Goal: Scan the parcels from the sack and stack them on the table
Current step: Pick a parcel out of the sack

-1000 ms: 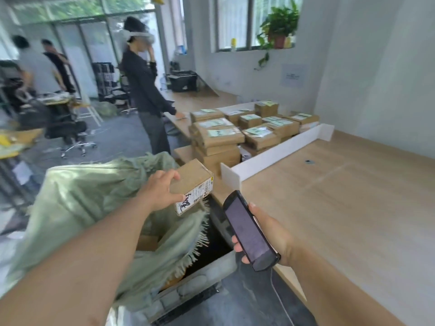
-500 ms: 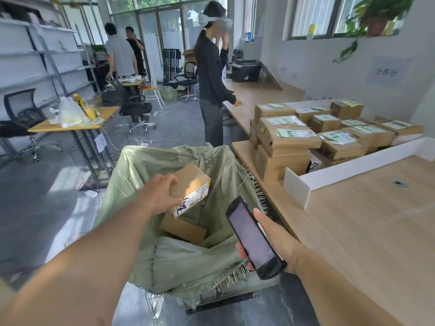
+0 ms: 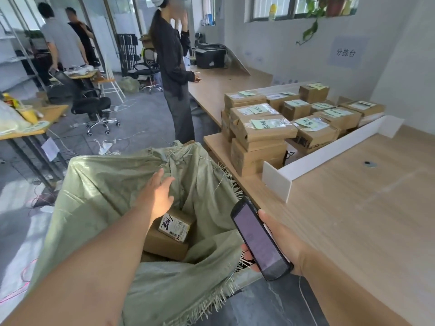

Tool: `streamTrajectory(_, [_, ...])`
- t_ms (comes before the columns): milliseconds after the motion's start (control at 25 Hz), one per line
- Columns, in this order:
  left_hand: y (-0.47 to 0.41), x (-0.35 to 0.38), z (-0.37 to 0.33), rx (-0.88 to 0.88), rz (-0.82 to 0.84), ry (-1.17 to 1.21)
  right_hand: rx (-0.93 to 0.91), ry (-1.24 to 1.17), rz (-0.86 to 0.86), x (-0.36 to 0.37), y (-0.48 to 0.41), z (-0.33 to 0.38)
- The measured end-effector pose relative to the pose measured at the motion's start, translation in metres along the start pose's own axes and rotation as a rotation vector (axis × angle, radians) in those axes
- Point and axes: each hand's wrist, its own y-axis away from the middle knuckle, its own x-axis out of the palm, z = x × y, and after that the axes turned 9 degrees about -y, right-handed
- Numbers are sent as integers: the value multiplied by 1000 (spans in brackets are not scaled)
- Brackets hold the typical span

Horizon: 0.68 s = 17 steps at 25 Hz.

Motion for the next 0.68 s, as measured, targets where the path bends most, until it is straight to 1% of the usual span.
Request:
streamTrajectory(80, [-7,-5,-14,57,10,2,-17,23,-25,-3,1,-2])
streamTrajectory(200, [-15,-10,-46,206,19,42,-33,2,-72,-8,13,-4])
streamTrajectory(280, [-17,-9,-75,300,38,64,-41,-45,-80,-16,26,-6])
streamTrajectory(400, [-18,0,-131,416,115,110,-87,-140,-95,-38,54,-14])
streamTrajectory(560, [5,14,-218,587,233,194,-172,-158,-258,-76,109,-37])
streamTrajectory(680, [39,16,-279,690,267,216,-232,-201,-382,-103,153,-59])
